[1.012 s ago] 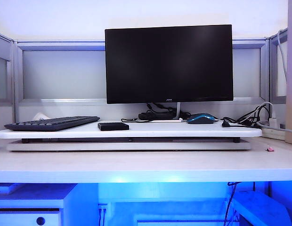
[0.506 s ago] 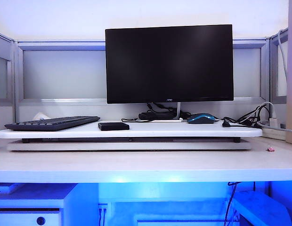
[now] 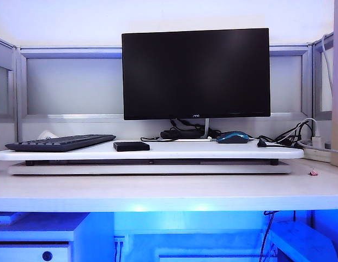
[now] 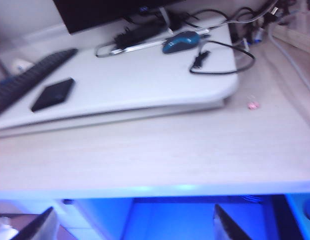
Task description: Unplug the data cable of the portable hard drive.
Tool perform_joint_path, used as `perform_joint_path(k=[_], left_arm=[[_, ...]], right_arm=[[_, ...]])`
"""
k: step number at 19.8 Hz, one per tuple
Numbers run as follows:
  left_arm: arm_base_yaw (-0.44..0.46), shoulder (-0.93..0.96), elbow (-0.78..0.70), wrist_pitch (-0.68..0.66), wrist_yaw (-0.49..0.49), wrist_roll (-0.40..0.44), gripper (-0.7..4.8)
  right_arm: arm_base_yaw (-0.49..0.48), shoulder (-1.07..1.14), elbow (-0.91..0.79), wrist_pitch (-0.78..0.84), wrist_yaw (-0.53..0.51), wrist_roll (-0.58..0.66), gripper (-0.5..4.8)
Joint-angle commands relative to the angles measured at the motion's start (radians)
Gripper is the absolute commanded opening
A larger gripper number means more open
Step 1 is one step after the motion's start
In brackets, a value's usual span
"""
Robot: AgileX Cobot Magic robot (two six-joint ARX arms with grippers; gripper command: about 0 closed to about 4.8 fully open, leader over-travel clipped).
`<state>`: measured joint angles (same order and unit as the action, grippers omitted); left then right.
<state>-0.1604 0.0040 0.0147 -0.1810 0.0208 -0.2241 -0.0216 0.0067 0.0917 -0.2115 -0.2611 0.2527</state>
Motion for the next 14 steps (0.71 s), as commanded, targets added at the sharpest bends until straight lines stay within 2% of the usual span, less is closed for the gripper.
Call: perform_joint_path(k=[1, 4, 5, 6, 8, 10, 11, 14], left_arm=[[0.003, 0.011, -0.008, 0.003, -0.049, 0.010, 1.78], [0.003, 0.013, -0.008, -0.006, -0.090, 0.034, 1.75], [0.003, 0.013, -0.008, -0.005, -0.111, 0.035, 1.39], [0.003, 0.013, -0.008, -0.005, -0.118, 0.052, 0.98], [0.003, 0.030, -0.008, -0.005, -0.119, 0.094, 0.74], [0.016, 0.092, -0.008, -0.005, -0.151, 0.097, 0.14], [0.038, 0.142, -0.008, -0.003, -0.168, 0.101, -0.06], [0.123, 0.266, -0.008, 0.042, -0.139, 0.085, -0.06]], right_arm=[[0.003, -0.001, -0.040, 0.021, 0.006, -0.026, 3.97], [0.003, 0.000, -0.084, 0.055, 0.016, -0.026, 3.86], [0.003, 0.002, -0.086, 0.058, 0.037, -0.026, 3.31], [0.003, 0.001, -0.086, 0.058, 0.069, -0.026, 2.34], [0.003, 0.001, -0.086, 0.059, 0.111, -0.026, 0.54], [0.004, 0.002, -0.086, 0.058, 0.140, -0.029, 0.47], [0.003, 0.002, -0.086, 0.053, 0.140, -0.049, -0.12], [0.003, 0.002, -0.086, 0.042, 0.139, -0.066, -0.08]])
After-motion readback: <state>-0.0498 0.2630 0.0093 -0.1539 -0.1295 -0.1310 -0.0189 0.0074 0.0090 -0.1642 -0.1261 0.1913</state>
